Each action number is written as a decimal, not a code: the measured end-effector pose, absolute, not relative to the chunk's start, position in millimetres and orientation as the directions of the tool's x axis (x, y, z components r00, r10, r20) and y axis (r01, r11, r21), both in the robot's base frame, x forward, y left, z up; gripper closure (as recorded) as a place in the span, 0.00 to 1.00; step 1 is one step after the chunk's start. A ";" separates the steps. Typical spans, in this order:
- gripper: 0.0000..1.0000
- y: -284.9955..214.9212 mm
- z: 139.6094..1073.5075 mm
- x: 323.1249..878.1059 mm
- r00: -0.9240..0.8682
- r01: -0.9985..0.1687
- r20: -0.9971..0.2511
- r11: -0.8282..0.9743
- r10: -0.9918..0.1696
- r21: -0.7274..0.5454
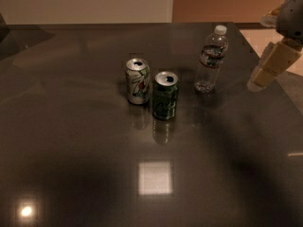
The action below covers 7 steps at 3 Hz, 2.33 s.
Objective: Pick water bottle
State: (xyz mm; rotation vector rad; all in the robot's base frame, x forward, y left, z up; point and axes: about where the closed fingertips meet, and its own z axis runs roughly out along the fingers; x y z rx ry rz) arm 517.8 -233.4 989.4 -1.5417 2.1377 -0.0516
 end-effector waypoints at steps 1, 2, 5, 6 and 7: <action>0.00 -225.3 982.5 547.8 -0.230 -0.880 -0.437 0.378 -0.869 -0.289; 0.00 -215.9 972.7 572.1 -0.238 -0.880 -0.496 0.401 -0.835 -0.254; 0.00 -200.2 948.5 614.6 -0.236 -0.888 -0.607 0.423 -0.759 -0.183; 0.00 -192.6 943.0 621.3 -0.232 -0.898 -0.625 0.412 -0.745 -0.158; 0.16 -185.0 940.4 624.0 -0.221 -0.907 -0.641 0.397 -0.735 -0.141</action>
Offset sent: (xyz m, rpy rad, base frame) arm 0.0843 0.0257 -0.0280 0.2358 0.0163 -0.0141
